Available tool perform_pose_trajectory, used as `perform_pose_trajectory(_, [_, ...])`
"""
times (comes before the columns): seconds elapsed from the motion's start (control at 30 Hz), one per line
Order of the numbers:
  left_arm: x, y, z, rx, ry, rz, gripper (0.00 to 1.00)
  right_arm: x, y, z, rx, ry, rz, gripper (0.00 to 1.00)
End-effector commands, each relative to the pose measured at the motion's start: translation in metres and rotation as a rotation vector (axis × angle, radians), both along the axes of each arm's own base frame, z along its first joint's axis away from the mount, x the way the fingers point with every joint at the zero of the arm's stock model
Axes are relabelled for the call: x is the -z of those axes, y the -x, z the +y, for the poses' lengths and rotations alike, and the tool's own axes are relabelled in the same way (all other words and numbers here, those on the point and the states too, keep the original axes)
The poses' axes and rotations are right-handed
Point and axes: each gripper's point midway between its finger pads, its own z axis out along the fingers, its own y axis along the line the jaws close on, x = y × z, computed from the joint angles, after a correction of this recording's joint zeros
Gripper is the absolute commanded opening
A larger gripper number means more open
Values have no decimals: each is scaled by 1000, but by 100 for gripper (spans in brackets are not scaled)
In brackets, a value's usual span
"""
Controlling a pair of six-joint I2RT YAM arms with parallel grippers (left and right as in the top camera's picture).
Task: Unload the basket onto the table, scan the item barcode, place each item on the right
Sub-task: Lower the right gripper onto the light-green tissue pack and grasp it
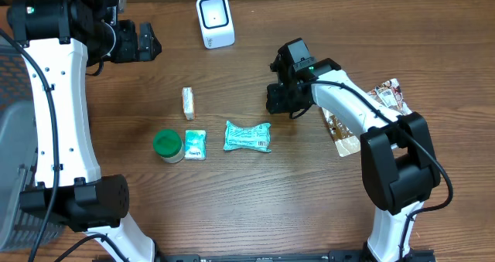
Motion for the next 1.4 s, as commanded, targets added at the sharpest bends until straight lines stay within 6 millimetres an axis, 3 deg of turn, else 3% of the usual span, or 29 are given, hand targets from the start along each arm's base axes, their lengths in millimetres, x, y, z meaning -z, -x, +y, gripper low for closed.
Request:
perform_pose_trajectory(0.0, [-12,2,0,22,-19,-39,99,4,7,10,-26,2,7,22])
perform_pose_trajectory(0.1, [-12,2,0,22,-19,-38,100,14,10,11,-2,4,42,22])
perform_pose_trajectory(0.3, [-12,2,0,22,-19,-38,100,13,12,8,43,-46,96,21])
perform_pose_trajectory(0.87, [-12,2,0,22,-19,-38,100,20,64,-4,97,19,335,18])
perform_pose_trajectory(1.0, [-12,2,0,22,-19,-38,99,20,52,0,49,9,262,19])
perform_pose_trajectory(1.23, [-12,2,0,22,-19,-38,100,14,8,10,104,-53,100,19])
perform_pose_trajectory(1.37, [-12,2,0,22,-19,-38,100,20,4,17,159,-74,112,19])
